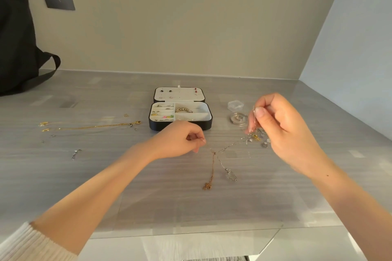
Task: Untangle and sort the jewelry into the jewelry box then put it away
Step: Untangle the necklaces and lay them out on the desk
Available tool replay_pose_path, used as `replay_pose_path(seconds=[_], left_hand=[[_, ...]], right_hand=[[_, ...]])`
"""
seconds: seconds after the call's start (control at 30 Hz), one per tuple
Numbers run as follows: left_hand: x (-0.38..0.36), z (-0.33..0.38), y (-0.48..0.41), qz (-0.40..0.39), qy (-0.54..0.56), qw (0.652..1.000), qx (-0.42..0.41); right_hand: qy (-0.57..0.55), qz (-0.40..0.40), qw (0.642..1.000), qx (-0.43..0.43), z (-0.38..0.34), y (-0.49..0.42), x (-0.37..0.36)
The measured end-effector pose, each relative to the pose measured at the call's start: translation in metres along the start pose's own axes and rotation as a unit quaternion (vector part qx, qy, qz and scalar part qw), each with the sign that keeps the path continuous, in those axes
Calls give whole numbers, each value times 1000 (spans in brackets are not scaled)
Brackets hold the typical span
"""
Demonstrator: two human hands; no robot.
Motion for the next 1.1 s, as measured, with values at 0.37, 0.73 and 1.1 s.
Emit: replay_pose_path(seconds=[0.37, 0.73, 1.1], left_hand=[[9, 15, 23, 21, 245, 961, 126], [-24, 20, 36, -9, 374, 899, 229], [-30, 29, 25, -10, 341, 915, 215]], right_hand=[[-92, 12, 995, -25, -12, 6, 5], [-95, 38, 992, -70, 2, 9, 8], [-116, 71, 987, -82, 6, 9, 28]])
Point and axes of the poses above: each hand's wrist, its own y-axis away from the middle knuckle, its own x-axis out of the back of the hand, z = x × y, the point moved 6 cm from there along -y, towards the middle knuckle, and after that the axes turned 4 degrees about z, right-handed, at the moved point
